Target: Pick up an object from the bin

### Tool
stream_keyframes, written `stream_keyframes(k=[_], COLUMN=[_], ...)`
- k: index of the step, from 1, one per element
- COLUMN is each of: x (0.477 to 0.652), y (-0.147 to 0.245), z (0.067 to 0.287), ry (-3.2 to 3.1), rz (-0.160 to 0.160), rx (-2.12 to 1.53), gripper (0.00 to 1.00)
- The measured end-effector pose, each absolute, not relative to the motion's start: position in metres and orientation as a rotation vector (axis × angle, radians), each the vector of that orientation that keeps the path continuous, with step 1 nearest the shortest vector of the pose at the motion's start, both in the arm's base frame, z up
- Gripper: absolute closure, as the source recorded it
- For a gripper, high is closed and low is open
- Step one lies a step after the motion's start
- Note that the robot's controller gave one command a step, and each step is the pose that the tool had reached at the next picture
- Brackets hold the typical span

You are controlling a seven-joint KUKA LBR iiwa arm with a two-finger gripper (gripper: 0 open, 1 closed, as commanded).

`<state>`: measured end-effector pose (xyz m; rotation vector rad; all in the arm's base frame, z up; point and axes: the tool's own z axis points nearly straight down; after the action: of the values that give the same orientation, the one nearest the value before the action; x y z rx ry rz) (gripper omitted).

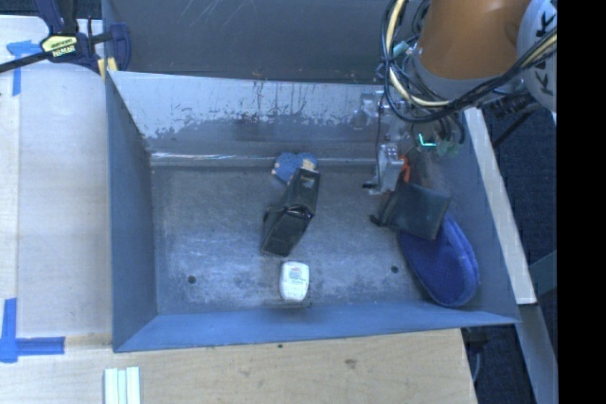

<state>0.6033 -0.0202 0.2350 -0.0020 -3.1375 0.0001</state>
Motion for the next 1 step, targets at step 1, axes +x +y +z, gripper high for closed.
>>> stream_keyframes(k=[1], x=[0.6178], y=[-0.116], z=[0.0659], ry=[-3.138], rz=[0.001], rx=[-0.019], gripper=[0.0])
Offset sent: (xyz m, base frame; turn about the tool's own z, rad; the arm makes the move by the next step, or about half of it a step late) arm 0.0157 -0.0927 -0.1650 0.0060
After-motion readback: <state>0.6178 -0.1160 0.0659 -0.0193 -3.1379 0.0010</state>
